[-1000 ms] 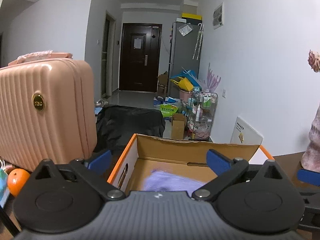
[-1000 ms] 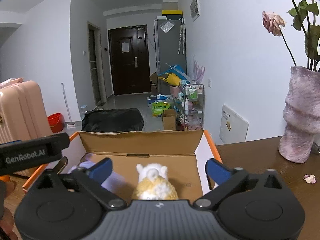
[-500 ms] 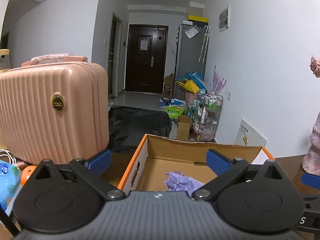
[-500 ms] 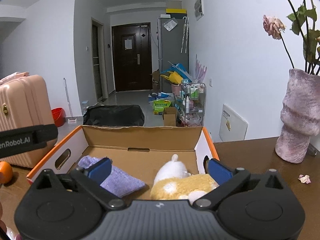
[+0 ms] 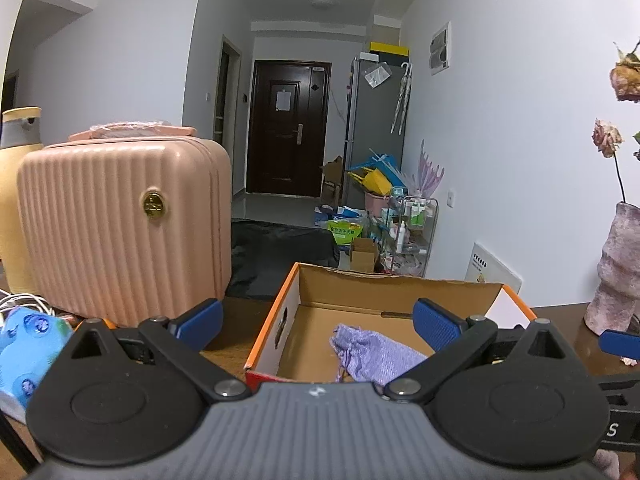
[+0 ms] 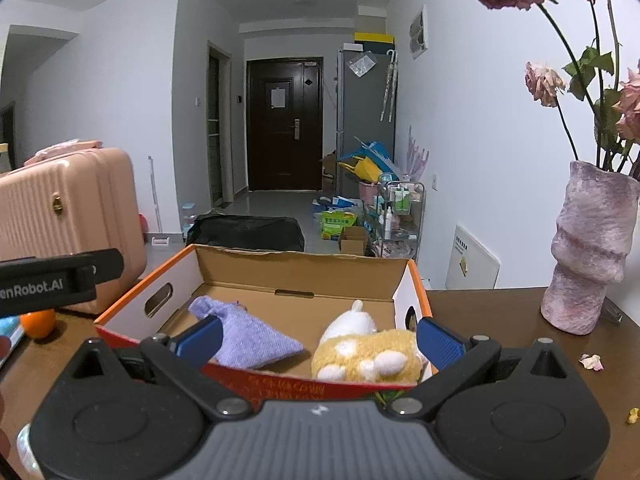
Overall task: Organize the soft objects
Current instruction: 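Withdraw both tools from the box back over the table, then lower the left tool onto the blue handkerchief pack and grasp it, then grasp the white foam cylinder with the right tool while the left tool holds the pack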
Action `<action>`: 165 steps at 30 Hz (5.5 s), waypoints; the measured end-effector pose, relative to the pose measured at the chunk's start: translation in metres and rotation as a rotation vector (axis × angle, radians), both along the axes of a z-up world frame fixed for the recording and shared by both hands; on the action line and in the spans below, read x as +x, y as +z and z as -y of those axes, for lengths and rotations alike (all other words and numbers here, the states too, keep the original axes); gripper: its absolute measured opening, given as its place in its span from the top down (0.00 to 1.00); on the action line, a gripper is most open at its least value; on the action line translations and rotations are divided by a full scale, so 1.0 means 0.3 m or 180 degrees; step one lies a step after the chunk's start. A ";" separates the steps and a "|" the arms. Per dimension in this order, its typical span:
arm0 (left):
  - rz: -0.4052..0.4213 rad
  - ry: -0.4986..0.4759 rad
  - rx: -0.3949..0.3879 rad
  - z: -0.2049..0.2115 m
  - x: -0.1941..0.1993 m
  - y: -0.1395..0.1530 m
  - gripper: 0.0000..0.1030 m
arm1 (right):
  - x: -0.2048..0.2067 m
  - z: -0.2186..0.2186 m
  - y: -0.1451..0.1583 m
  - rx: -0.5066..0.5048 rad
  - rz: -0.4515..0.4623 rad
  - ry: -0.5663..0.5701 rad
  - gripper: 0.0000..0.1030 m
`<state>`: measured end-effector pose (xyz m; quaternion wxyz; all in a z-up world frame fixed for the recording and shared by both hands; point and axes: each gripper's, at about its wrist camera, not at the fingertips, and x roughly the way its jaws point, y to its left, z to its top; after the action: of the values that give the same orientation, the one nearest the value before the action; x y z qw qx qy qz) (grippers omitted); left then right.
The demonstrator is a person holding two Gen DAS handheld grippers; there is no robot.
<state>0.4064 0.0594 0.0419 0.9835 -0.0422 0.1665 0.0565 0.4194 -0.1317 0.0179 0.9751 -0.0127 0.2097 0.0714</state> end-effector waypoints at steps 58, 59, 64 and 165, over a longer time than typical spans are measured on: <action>-0.0216 -0.0252 0.0244 0.087 -0.636 -0.113 0.00 | -0.642 0.155 -0.119 -0.0208 0.0172 0.0379 0.00; -0.0228 -0.0256 0.0241 0.089 -0.642 -0.115 0.00 | -0.649 0.159 -0.123 -0.0215 0.0171 0.0383 0.00; -0.0310 -0.0253 0.0241 0.100 -0.672 -0.129 0.00 | -0.674 0.183 -0.130 -0.0200 0.0172 0.0363 0.00; -0.0683 -0.0110 0.0159 -0.061 -0.637 -0.187 0.49 | -0.566 -0.114 -0.244 -0.0262 -0.0141 0.0682 0.00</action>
<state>0.2152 0.0777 -0.0142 0.9616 -0.0084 0.2701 0.0479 0.2495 -0.0976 -0.0554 0.9556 -0.0735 0.2314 0.1669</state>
